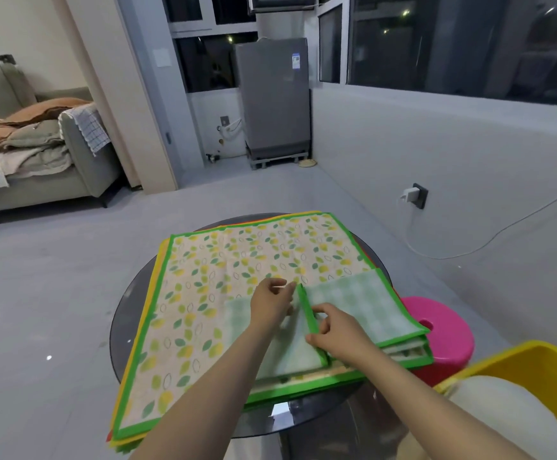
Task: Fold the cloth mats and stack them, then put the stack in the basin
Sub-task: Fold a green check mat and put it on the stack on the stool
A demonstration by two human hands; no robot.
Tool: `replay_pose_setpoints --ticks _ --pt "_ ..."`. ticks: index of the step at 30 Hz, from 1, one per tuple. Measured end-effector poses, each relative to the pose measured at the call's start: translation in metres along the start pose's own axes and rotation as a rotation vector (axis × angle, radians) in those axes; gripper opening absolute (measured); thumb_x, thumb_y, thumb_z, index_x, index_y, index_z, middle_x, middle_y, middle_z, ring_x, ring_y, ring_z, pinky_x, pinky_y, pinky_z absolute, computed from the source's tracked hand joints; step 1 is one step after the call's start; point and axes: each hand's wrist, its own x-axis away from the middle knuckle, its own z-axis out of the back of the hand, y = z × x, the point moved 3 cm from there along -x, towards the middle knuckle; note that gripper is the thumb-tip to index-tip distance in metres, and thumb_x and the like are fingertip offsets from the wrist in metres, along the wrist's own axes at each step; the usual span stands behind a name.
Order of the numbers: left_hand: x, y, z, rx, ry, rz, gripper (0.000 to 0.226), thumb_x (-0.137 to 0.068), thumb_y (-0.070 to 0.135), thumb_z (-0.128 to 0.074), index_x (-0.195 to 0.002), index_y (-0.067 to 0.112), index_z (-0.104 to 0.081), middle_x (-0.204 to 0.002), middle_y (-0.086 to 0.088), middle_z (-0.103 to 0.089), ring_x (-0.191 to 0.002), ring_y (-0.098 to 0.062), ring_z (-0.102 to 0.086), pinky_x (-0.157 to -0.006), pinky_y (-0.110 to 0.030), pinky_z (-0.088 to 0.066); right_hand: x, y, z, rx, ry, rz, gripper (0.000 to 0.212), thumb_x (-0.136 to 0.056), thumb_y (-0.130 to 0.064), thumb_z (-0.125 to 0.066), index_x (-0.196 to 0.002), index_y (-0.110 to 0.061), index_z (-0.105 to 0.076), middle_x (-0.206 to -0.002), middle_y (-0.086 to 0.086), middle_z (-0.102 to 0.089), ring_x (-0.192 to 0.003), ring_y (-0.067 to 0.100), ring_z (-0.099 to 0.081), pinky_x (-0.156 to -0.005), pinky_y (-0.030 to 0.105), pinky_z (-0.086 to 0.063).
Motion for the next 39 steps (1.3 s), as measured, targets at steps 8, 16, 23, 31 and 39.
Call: replay_pose_setpoints --ticks 8,16,23,31,39 --pt "-0.016 -0.023 0.049 -0.815 -0.057 -0.363 0.025 -0.093 0.024 -0.048 -0.113 0.027 -0.063 -0.129 0.005 -0.053 -0.127 -0.017 -0.040 -0.107 -0.038 -0.018 0.004 -0.005 -0.011 0.063 0.065 0.082 0.061 -0.088 -0.013 -0.050 -0.143 -0.029 -0.032 -0.072 -0.016 -0.036 -0.060 0.001 -0.041 -0.051 0.015 -0.032" --pt "0.002 -0.032 0.065 -0.927 -0.004 -0.389 0.032 -0.091 0.043 -0.050 -0.118 0.029 -0.059 -0.117 0.001 -0.055 -0.114 -0.021 -0.046 -0.095 -0.035 -0.029 -0.013 -0.011 -0.006 0.427 0.171 0.064 0.063 -0.085 -0.005 -0.040 -0.143 -0.029 -0.031 -0.123 0.004 -0.055 -0.113 0.024 -0.046 -0.094 0.032 -0.037" --pt "0.040 -0.030 0.052 -0.933 0.020 -0.495 0.031 -0.091 0.045 -0.047 -0.111 0.025 -0.058 -0.098 0.001 -0.056 -0.084 -0.021 -0.058 -0.069 -0.029 -0.039 -0.055 -0.006 0.014 0.531 0.242 0.075 0.066 -0.080 0.002 -0.038 -0.136 -0.032 -0.042 -0.123 0.000 -0.054 -0.119 0.023 -0.040 -0.097 0.031 -0.024" --pt "0.046 -0.032 0.029 -1.001 -0.001 -0.555 0.047 -0.083 0.050 -0.029 -0.114 0.023 -0.053 -0.095 0.001 -0.057 -0.080 -0.023 -0.058 -0.067 -0.030 -0.033 -0.062 0.012 0.026 0.540 0.183 0.092 0.036 -0.096 -0.016 -0.037 -0.126 -0.028 -0.052 -0.122 0.000 -0.052 -0.119 0.023 -0.039 -0.098 0.033 -0.032" --pt "0.028 -0.034 0.017 -1.006 -0.079 -0.614 0.053 -0.084 0.049 -0.034 -0.124 0.019 -0.051 -0.130 -0.004 -0.045 -0.116 -0.023 -0.044 -0.092 -0.033 -0.036 -0.055 0.014 0.021 0.638 0.269 0.151 0.037 -0.096 -0.015 -0.039 -0.129 -0.026 -0.051 -0.122 -0.002 -0.052 -0.119 0.021 -0.042 -0.102 0.034 -0.027"
